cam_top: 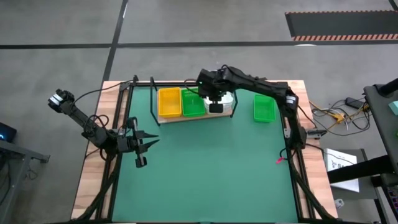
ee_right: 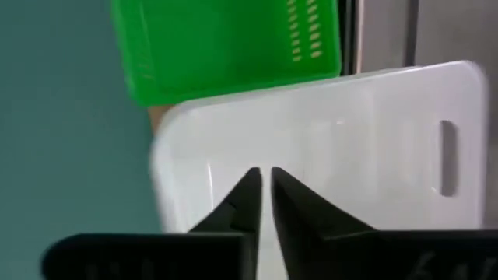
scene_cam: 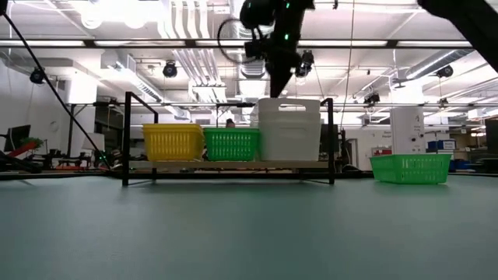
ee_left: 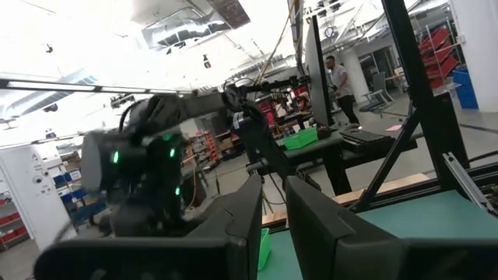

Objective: Stack baskets on shelf by color
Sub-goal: Stack the white bin on the white bin on the shelf, then stack the green bin on the green bin on the shelf

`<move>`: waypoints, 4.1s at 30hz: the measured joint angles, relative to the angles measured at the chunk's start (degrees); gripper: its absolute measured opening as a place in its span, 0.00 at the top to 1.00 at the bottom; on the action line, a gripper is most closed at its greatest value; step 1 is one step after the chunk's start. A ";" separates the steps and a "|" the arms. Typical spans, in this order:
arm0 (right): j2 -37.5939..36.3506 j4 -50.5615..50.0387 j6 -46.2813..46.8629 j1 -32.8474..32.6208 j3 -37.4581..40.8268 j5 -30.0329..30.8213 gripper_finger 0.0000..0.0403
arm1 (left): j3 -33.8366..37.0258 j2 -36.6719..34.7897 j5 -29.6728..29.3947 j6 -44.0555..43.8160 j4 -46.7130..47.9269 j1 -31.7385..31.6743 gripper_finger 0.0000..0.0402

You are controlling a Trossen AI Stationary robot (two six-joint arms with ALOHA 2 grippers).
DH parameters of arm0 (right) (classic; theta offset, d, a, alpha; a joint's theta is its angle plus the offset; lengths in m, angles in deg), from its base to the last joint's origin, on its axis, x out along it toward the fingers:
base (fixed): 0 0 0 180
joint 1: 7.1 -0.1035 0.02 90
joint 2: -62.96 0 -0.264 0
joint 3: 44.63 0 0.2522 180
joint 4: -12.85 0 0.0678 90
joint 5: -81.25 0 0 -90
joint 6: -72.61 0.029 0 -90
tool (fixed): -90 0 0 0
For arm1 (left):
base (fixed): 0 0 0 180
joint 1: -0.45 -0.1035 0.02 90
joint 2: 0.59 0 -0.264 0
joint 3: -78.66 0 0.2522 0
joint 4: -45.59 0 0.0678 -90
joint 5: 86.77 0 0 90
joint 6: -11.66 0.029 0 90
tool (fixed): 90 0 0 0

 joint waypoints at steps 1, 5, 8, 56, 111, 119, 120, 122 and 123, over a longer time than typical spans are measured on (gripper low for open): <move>0.81 -0.06 -0.63 0.34 0.07 -0.03 0.96 | 0.00 0.07 0.00 -0.01 -0.03 0.00 0.89; 3.41 -1.34 -1.45 1.36 0.15 -0.68 0.97 | 0.00 0.04 0.00 -0.02 -0.02 0.00 0.89; 4.42 -4.54 -2.16 1.49 0.15 -3.77 0.97 | 0.00 0.04 0.00 -0.02 -0.02 0.00 0.89; -47.64 16.03 37.86 -14.79 64.25 -3.24 0.97 | 0.00 5.20 -0.01 -7.98 -5.04 0.01 0.89; -40.24 20.72 46.32 -19.47 70.63 -21.48 0.97 | 0.00 2.82 -0.02 -2.90 -6.07 0.00 0.89; -34.85 28.71 47.36 -33.49 57.54 -20.78 0.97 | 0.00 2.82 0.00 -2.91 -6.08 0.02 0.89; -33.68 28.87 47.12 -34.51 55.07 -19.14 0.97 | 0.00 2.82 0.00 -2.93 -6.04 0.00 0.89; -30.81 28.79 45.28 -36.16 49.62 -14.87 0.97 | 0.00 2.82 0.00 -2.91 -6.05 0.00 0.89; -29.32 28.85 43.66 -36.74 46.83 -13.03 0.97 | 0.00 2.82 0.00 -2.91 -6.03 0.00 0.89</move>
